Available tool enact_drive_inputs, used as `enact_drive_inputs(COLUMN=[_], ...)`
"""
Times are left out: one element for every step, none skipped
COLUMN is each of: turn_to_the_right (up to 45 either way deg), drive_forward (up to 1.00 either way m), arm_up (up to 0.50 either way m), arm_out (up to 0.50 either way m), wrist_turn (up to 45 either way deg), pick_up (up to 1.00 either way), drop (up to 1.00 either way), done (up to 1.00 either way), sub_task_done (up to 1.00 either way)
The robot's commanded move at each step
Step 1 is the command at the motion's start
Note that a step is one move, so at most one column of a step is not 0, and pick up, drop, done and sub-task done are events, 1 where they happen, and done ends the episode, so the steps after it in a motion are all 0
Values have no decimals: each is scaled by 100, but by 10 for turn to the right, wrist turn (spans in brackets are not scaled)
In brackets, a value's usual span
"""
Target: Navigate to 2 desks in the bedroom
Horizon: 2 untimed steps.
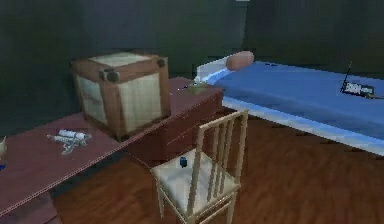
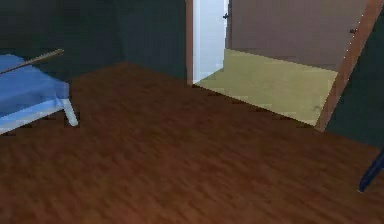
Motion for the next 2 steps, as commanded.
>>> enact_drive_inputs(turn_to_the_right=[-180, 0], drive_forward=[0, 0], arm_up=[0, 0], arm_out=[0, 0], wrist_turn=[0, 0], pick_up=[0, 0], drop=[0, 0], done=[0, 100], sub_task_done=[0, 0])
